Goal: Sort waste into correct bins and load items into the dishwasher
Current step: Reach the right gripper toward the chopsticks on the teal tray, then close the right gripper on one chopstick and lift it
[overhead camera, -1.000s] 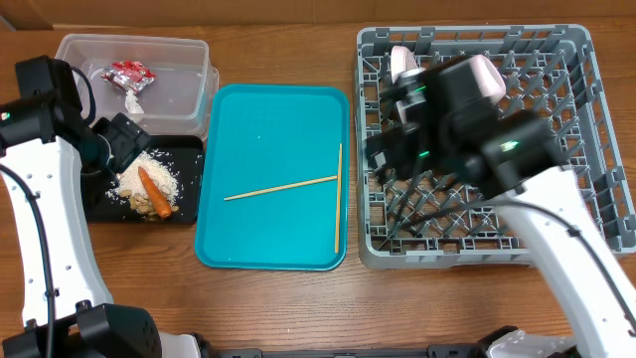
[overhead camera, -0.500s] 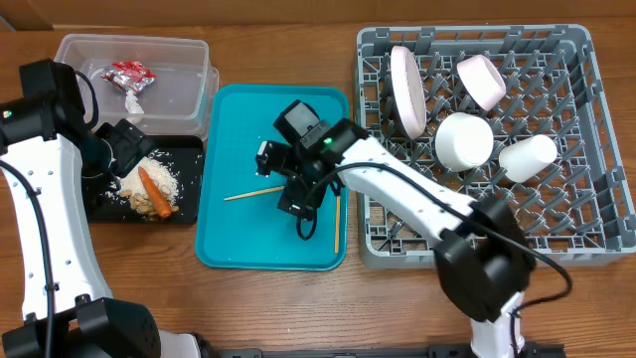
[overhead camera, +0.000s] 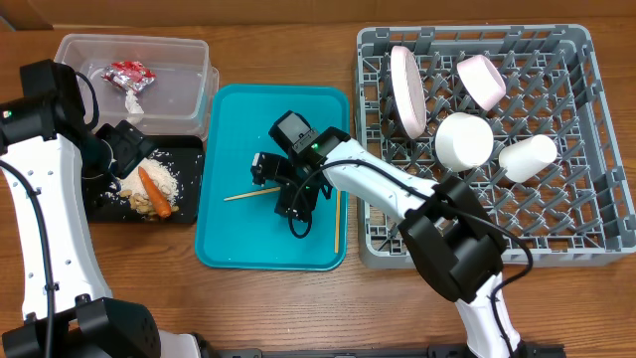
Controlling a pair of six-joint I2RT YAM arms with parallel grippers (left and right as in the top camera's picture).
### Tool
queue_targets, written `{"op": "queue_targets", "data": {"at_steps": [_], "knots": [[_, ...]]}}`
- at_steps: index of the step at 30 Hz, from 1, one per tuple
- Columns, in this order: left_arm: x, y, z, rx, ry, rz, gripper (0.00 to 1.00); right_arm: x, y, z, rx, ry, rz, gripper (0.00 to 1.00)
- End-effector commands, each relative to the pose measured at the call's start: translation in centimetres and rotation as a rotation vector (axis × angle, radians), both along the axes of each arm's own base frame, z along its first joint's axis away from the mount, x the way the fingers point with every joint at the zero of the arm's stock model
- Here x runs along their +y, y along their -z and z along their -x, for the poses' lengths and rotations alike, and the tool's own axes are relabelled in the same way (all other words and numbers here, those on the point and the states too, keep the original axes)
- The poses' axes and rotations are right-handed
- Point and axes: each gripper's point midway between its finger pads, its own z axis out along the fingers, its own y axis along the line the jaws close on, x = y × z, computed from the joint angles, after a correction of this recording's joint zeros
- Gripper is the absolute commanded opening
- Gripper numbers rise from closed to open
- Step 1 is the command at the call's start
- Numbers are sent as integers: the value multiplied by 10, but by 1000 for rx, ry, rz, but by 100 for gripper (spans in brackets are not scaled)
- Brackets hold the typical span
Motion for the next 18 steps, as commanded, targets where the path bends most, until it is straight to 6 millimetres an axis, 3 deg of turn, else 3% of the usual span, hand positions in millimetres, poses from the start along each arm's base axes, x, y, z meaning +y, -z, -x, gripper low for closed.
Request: {"op": "queue_targets", "data": {"at_steps": [1, 4, 10, 18], "knots": [[3, 2, 2, 14, 14, 1, 100, 0, 19, 8, 39, -17, 17, 86], [2, 2, 3, 16, 13, 2, 100, 0, 19, 8, 38, -16, 18, 79], [4, 2, 3, 19, 12, -5, 99, -13, 22, 19, 88, -9, 68, 38], [3, 2, 4, 21, 12, -4, 99, -18, 22, 18, 94, 37, 97, 26]]}}
